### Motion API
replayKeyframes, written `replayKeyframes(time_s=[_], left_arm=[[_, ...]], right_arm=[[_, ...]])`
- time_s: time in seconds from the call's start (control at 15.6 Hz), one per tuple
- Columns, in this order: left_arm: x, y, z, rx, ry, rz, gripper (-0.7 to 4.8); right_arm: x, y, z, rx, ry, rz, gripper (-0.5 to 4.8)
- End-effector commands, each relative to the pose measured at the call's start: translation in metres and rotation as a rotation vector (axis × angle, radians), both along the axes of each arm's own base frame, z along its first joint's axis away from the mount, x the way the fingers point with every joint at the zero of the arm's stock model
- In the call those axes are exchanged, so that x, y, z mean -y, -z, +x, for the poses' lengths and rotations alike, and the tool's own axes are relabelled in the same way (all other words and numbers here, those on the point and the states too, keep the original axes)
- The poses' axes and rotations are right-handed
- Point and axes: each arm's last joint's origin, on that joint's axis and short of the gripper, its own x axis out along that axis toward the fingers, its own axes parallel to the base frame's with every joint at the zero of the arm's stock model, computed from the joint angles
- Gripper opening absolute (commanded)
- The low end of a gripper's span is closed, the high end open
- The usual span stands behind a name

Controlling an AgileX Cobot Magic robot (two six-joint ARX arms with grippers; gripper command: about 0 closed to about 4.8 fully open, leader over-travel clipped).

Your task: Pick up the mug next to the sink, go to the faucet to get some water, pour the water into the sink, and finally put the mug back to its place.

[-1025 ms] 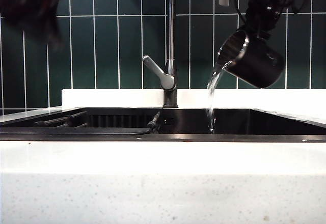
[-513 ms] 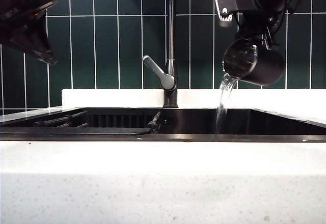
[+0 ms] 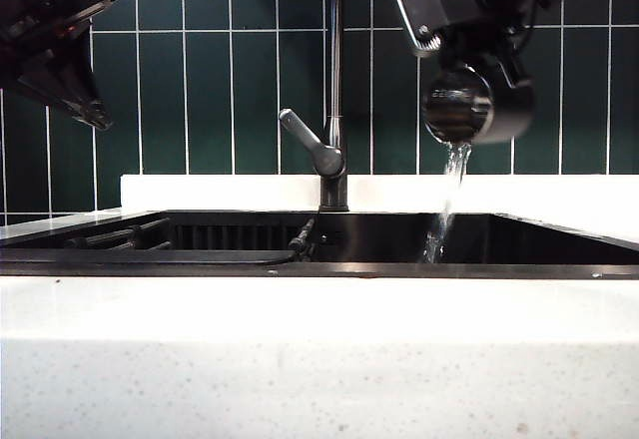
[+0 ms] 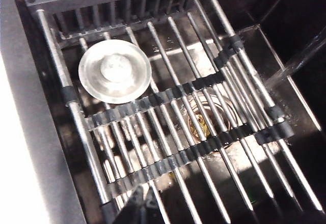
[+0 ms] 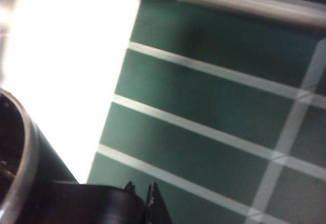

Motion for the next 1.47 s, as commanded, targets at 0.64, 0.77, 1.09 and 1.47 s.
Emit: replayKeyframes(time_s=[0.64, 0.77, 1.09, 1.47], left_arm=[[0.001, -0.002, -0.001, -0.004, 0.002, -0.034, -0.06], [0.001, -0.002, -0.001, -0.002, 0.002, -0.034, -0.06], [0.001, -0.005, 0.002, 0.036, 0.003, -0.040, -0.06], [0.001, -0.005, 0.002, 0.035, -0.004, -0.034, -0.06]], right_arm=[[-0.034, -0.007, -0.012, 0.068, -0.044, -0.081, 0.22], [-0.037, -0.007, -0.013, 0.062, -0.047, -0.059, 0.22], [-0.033, -0.012, -0.011, -0.023, 0.219, 0.604, -0.01], [0.008, -0.013, -0.001, 0.098, 0.613, 0.970, -0.01]])
